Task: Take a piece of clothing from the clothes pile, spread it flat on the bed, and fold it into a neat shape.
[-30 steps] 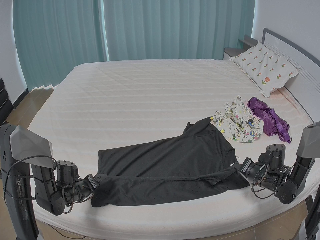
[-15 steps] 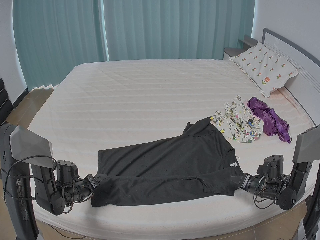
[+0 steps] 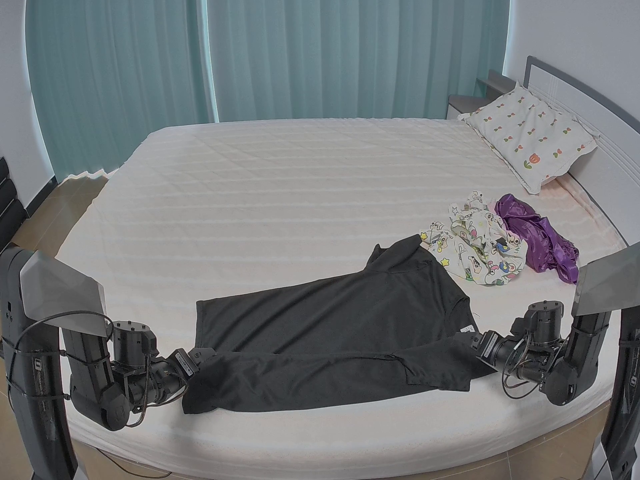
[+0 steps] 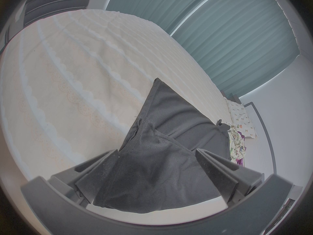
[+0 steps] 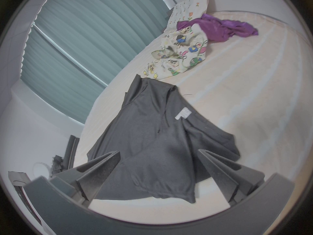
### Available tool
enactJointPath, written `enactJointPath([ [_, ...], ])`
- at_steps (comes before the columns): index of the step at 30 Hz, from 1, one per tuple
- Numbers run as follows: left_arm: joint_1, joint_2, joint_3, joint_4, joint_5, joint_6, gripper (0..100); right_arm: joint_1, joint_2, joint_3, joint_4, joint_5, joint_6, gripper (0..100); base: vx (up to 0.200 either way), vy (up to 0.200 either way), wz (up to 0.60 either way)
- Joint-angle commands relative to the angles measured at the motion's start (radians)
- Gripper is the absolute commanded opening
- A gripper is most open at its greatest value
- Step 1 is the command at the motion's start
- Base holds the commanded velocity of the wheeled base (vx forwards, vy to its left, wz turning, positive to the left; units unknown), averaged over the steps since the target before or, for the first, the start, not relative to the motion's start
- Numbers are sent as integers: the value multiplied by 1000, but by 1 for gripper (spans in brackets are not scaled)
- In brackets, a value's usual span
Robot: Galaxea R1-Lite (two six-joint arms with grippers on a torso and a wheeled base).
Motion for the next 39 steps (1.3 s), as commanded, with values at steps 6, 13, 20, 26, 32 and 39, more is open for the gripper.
enactJointPath([
  [6,0,3,0,-1,1,1,100,-31,123,-196,93,60,2,100,0,0,0],
  [13,0,3,0,-1,1,1,100,-27,134,-239,127,63,-1,100,0,0,0],
  [20,0,3,0,-1,1,1,100,-25,197,-305,132,54,-6,0,0,0,0],
  [26,0,3,0,-1,1,1,100,-53,195,-334,129,44,-6,0,0,0,0],
  [32,0,3,0,-1,1,1,100,-59,194,-340,112,40,-1,0,0,0,0],
  [39,0,3,-2,-1,1,1,100,-62,195,-337,109,40,2,0,0,0,0],
])
